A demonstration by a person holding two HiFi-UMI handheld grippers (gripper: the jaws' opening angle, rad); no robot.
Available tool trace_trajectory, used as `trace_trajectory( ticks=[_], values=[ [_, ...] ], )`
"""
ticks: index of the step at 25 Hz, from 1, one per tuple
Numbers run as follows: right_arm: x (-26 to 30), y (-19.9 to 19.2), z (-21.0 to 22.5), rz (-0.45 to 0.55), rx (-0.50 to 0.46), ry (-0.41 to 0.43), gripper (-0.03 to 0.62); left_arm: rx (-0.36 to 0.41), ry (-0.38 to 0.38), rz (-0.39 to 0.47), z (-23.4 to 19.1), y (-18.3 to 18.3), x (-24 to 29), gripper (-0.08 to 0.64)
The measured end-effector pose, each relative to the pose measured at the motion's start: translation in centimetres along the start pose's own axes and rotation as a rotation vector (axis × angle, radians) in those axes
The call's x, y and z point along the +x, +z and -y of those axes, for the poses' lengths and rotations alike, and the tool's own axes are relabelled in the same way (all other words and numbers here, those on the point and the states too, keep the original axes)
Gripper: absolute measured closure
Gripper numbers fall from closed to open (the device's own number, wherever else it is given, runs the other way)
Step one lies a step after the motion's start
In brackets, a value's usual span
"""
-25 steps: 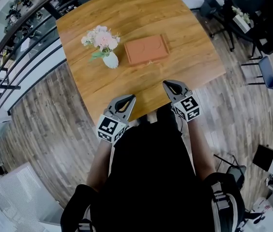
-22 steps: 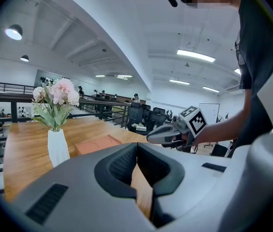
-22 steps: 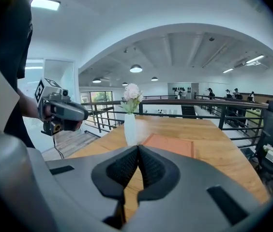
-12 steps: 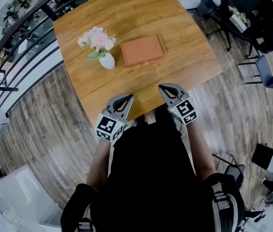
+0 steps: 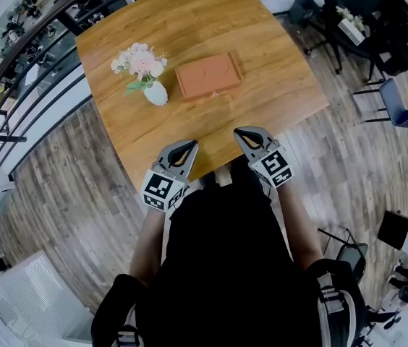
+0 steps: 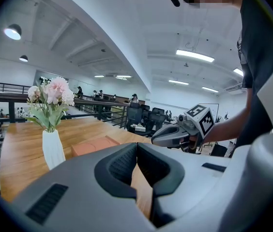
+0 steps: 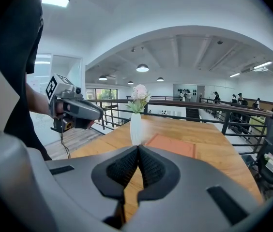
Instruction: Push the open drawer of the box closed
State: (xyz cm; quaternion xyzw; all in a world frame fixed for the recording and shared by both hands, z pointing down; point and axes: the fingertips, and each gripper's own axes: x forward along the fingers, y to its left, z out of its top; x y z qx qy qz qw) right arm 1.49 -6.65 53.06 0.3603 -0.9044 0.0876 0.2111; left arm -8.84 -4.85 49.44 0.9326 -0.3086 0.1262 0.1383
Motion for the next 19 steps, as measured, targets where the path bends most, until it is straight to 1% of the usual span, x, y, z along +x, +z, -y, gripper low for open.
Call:
trace_trajectory(
  ticks=[5, 19],
  values=[
    [-0.4, 0.3, 0.2, 0.012, 0.028, -0.014, 0.578, -0.001, -0.004, -0.002, 0.3, -0.1, -0.1, 0.537],
    [-1.2, 0.0, 0.0, 0.014, 0.028, -0.03, 0.578, 0.003, -0.017, -0.007, 1.0, -0.2, -0.2, 0.537]
  ],
)
